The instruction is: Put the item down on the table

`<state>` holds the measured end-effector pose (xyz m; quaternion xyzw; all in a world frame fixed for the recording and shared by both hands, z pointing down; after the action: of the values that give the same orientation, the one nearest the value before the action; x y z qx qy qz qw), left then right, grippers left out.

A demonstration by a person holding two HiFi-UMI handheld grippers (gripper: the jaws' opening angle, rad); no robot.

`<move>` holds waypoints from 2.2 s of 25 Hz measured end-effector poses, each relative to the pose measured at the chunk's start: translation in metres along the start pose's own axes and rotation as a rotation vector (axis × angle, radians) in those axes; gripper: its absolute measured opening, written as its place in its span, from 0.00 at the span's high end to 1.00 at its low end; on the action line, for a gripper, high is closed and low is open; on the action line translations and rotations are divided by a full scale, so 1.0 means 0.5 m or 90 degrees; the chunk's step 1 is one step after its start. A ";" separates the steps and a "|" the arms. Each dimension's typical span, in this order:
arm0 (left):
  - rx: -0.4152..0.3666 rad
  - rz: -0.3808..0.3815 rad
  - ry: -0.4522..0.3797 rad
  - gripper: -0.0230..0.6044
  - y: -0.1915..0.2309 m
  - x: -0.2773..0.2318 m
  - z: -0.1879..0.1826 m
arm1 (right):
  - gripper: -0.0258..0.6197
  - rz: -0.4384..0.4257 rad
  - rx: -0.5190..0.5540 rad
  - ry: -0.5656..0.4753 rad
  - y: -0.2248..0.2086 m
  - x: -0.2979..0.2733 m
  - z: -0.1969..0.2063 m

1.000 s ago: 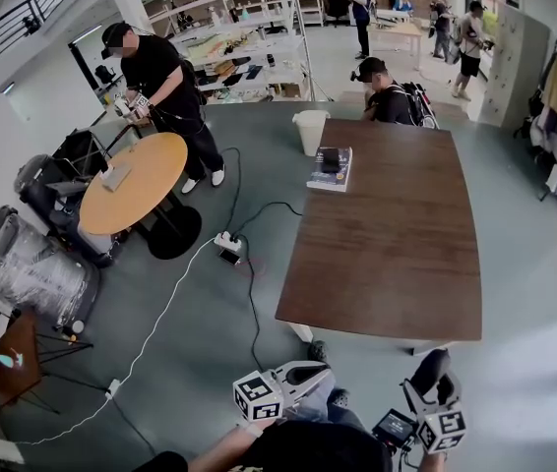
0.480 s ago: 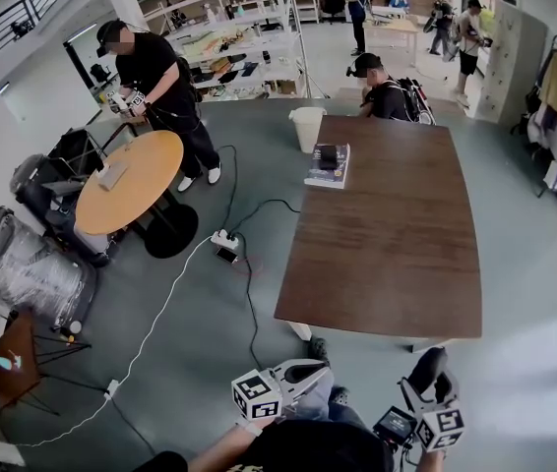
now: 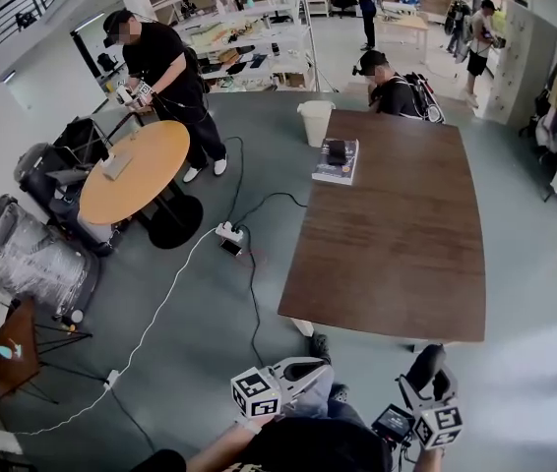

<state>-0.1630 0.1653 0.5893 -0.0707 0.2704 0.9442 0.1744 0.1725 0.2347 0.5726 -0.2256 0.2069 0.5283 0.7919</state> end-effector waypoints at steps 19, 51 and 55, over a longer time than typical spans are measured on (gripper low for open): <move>0.005 0.003 -0.006 0.95 0.046 -0.060 -0.046 | 0.43 -0.023 0.026 0.009 -0.053 -0.069 -0.076; -0.013 0.053 -0.042 0.95 0.309 -0.199 -0.296 | 0.43 0.041 0.054 -0.005 -0.189 -0.253 -0.331; -0.008 0.066 -0.038 0.95 0.342 -0.207 -0.310 | 0.43 0.056 0.043 -0.005 -0.188 -0.267 -0.342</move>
<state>-0.1237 -0.0832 0.5652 -0.0293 0.2621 0.9554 0.1331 0.1969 0.0052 0.5225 -0.1877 0.2314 0.5565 0.7756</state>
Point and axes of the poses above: the fingertips, and each gripper's own axes: x backward along the fingers, y to its left, z out of its underside, the point moved 10 cm from there along x, backward along the fingers, and after that the axes turned 9 degrees about y, right-handed, at the moved point
